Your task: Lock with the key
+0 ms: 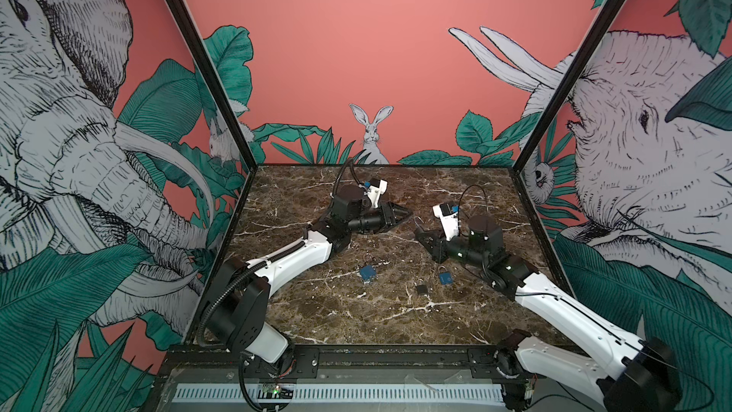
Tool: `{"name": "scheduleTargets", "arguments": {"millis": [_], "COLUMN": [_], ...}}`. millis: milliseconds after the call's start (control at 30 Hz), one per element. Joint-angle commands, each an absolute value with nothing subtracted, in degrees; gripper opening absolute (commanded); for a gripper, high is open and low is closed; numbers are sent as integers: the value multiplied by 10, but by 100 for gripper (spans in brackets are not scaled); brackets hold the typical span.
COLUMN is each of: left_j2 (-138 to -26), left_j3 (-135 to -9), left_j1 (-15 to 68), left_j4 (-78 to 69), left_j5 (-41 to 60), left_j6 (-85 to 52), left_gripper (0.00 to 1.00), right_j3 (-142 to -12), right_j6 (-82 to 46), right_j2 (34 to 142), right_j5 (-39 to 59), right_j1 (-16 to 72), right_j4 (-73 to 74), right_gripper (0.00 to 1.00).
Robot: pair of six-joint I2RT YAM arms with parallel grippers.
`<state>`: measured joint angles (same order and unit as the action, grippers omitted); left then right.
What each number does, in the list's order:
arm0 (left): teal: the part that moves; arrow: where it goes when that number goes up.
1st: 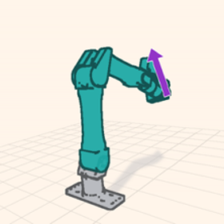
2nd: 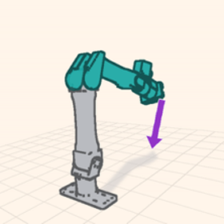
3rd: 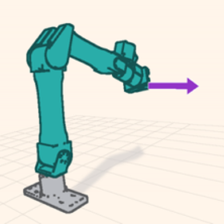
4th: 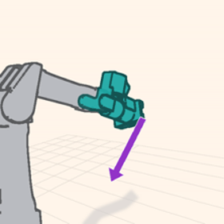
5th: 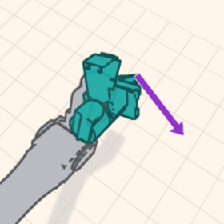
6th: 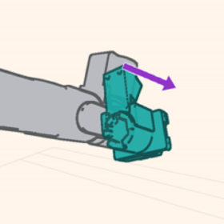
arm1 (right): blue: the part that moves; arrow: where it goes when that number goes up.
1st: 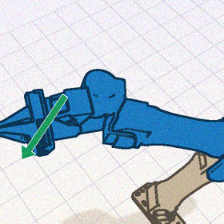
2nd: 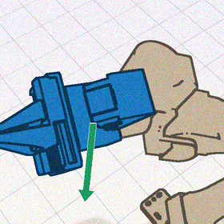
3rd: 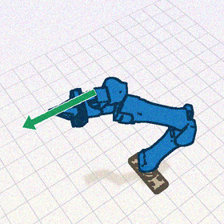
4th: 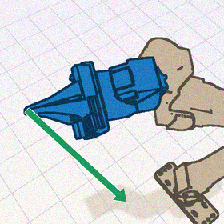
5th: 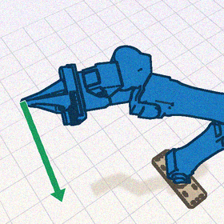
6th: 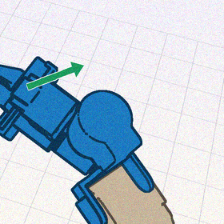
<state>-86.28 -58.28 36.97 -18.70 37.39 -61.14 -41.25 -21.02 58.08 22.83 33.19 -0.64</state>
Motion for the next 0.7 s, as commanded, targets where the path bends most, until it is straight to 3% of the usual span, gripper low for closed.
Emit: {"name": "scheduleTargets", "arguments": {"millis": [0, 367, 667], "left_j2": [-819, -748, -739], "left_j3": [-601, -627, -618], "left_j1": [361, 356, 355], "left_j4": [-136, 69, 40], "left_j5": [361, 286, 376], "left_j6": [-562, -360, -316], "left_gripper": [37, 39, 39], "right_j3": [-433, -435, -453], "right_j6": [-212, -210, -219], "right_j2": [557, 528, 548], "right_j5": [252, 316, 397], "right_j1": [331, 331, 331], "right_j4": [-30, -95, -113], "right_gripper": [0, 0, 0]}}
